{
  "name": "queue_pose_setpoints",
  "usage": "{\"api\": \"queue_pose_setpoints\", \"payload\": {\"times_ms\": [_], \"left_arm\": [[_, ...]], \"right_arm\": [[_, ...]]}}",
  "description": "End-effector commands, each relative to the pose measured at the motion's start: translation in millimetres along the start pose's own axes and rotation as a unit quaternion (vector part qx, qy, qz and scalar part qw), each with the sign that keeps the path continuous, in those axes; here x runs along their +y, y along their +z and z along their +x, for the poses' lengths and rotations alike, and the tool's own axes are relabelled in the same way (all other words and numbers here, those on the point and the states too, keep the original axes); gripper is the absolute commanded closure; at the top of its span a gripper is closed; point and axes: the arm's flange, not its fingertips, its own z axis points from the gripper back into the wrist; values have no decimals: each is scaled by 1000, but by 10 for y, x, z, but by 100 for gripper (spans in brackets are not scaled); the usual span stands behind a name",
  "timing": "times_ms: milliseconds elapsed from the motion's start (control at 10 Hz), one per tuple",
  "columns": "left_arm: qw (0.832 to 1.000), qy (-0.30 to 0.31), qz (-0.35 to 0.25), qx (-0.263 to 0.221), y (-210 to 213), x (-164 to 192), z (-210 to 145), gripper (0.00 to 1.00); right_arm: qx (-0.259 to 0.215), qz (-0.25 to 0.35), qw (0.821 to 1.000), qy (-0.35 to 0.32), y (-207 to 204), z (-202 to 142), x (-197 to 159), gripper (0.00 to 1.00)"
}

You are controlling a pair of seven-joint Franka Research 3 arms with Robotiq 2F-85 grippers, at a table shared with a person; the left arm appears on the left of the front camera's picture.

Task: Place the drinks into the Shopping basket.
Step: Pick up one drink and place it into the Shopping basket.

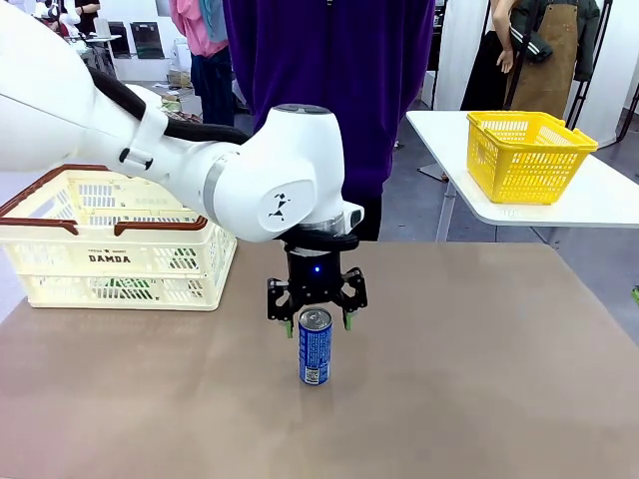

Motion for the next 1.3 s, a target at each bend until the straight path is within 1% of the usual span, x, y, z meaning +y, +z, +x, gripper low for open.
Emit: {"api": "queue_pose_setpoints", "payload": {"times_ms": [0, 300, 500, 600, 700, 800, 1200], "left_arm": [[1000, -26, 4, 6, -11, -53, -22, 0], [1000, -29, -6, 12, -31, 3, -13, 0], [999, -31, 5, 18, -70, 15, 19, 0], [999, -37, 6, 18, -82, 14, 33, 31], [999, -38, 7, 19, -84, 8, 33, 91], [999, -39, 13, 19, -92, -6, 40, 100], [999, -39, 20, 17, -102, -24, 28, 100]], "right_arm": [[-3, 8, 1000, 8, 5, 24, 26, 0], [-3, 8, 1000, 8, 5, 24, 26, 0], [-3, 8, 1000, 8, 5, 24, 26, 0], [-3, 8, 1000, 8, 5, 24, 26, 0], [-3, 8, 1000, 8, 5, 24, 26, 0], [-3, 8, 1000, 8, 5, 24, 26, 0], [-3, 8, 1000, 8, 5, 24, 26, 0]]}}
